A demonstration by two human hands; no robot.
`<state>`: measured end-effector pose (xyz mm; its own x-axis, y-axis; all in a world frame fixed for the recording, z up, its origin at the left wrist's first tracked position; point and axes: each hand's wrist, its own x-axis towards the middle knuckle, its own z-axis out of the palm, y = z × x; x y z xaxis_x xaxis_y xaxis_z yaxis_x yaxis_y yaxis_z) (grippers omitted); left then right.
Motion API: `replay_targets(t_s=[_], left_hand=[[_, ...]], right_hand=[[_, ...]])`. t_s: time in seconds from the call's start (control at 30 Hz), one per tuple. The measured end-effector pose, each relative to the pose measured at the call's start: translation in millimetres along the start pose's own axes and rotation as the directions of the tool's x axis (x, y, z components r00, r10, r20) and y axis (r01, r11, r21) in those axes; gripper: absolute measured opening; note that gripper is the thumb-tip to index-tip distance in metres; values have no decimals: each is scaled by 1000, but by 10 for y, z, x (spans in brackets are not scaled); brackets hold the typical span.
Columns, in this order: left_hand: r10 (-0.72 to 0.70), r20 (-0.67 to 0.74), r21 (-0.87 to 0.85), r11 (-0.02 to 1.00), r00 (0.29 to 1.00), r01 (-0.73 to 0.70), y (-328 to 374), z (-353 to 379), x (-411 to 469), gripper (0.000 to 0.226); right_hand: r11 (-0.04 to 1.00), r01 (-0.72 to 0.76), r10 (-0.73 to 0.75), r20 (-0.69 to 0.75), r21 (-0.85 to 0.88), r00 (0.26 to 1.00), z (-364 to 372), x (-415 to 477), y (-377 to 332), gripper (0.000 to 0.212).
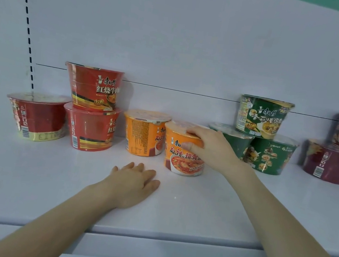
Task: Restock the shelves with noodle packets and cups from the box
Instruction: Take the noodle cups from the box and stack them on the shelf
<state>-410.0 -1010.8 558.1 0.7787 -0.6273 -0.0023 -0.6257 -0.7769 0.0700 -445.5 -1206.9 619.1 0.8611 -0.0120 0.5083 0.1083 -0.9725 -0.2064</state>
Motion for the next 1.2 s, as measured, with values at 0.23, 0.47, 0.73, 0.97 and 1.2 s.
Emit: replay_targets(t_s=[0.23,0.47,0.73,0.97,1.2], left_hand=[[-6,1,4,1000,1000,6,24,-15,-27,49],[-12,17,5,1000,1000,12,36,-32,-41,50],[-25,31,1,1000,999,25,51,-39,-64,51],[-25,33,-5,1000,999,25,47,-44,-68,51],[-21,29,-12,1000,999,21,15,-15,-40,51]], right_hand=[[996,-16,17,15,-91,1000,31,107,64,42],[997,-47,49,31,-67,998,33,141,69,42],[994,-89,93,59,-63,994,47,190,83,41],[991,-113,117,64,-65,991,83,269,73,40],[986,-152,156,60,-73,986,116,368,165,39]])
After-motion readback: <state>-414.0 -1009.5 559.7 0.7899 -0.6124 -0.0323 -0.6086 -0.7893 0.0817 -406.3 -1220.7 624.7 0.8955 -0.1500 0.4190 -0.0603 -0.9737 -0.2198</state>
